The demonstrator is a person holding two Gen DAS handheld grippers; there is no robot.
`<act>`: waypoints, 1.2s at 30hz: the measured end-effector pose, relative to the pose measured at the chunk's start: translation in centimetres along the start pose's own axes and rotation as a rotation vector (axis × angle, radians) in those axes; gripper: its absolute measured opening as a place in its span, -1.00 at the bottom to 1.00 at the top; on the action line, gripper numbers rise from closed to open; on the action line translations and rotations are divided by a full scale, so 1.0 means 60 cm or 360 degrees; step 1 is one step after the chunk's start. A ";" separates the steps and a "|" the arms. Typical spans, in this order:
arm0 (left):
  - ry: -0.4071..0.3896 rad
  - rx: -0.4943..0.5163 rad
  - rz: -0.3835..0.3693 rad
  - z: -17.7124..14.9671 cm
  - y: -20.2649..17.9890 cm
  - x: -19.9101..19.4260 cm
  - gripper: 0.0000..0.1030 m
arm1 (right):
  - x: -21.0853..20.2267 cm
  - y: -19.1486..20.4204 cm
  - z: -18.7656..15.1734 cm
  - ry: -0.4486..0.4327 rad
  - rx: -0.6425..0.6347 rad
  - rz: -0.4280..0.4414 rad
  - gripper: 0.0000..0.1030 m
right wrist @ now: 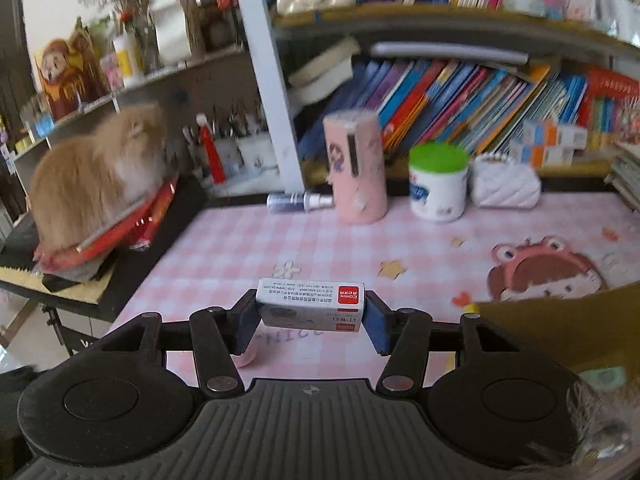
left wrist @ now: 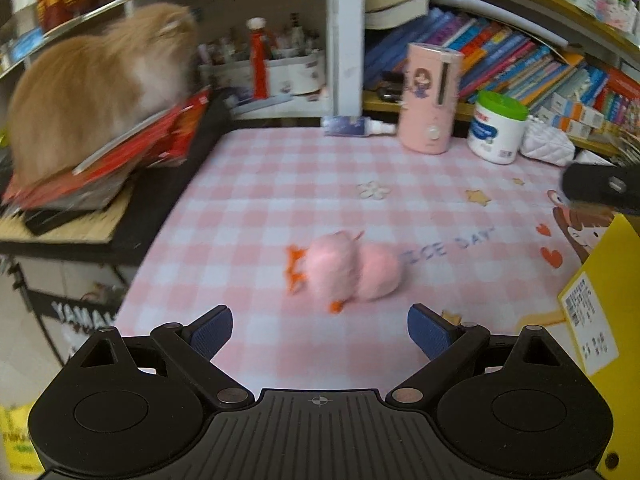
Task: Organize objects
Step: 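Move right tool to the small white-and-red box while left tool approaches the pink plush toy, then close right tool on the white-and-red box while left tool grasps the pink plush, then lift and carry the box with right tool while left tool carries the plush to the yellow box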
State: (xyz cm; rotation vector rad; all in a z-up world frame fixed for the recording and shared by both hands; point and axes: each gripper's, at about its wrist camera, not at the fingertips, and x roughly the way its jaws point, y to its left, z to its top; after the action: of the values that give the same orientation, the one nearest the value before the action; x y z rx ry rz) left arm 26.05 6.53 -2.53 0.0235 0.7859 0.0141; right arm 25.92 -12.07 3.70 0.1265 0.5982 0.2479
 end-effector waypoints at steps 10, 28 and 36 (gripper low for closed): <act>0.0052 0.0097 0.0073 0.042 -0.044 0.107 0.87 | -0.039 -0.024 -0.015 0.0056 -0.0040 0.0046 0.01; 0.0005 -0.0007 -0.0037 0.027 -0.032 0.064 0.76 | -0.050 -0.032 -0.030 0.0107 -0.0124 0.0085 0.01; -0.0092 -0.0088 -0.0142 -0.017 0.010 -0.077 0.76 | -0.093 -0.013 -0.051 0.0070 -0.0212 0.0044 0.01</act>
State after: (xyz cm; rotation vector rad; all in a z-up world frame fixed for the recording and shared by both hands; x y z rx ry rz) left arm 22.06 7.02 0.02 -0.0633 0.7277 -0.0494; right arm 19.90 -14.17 4.06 0.0009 0.6220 0.3174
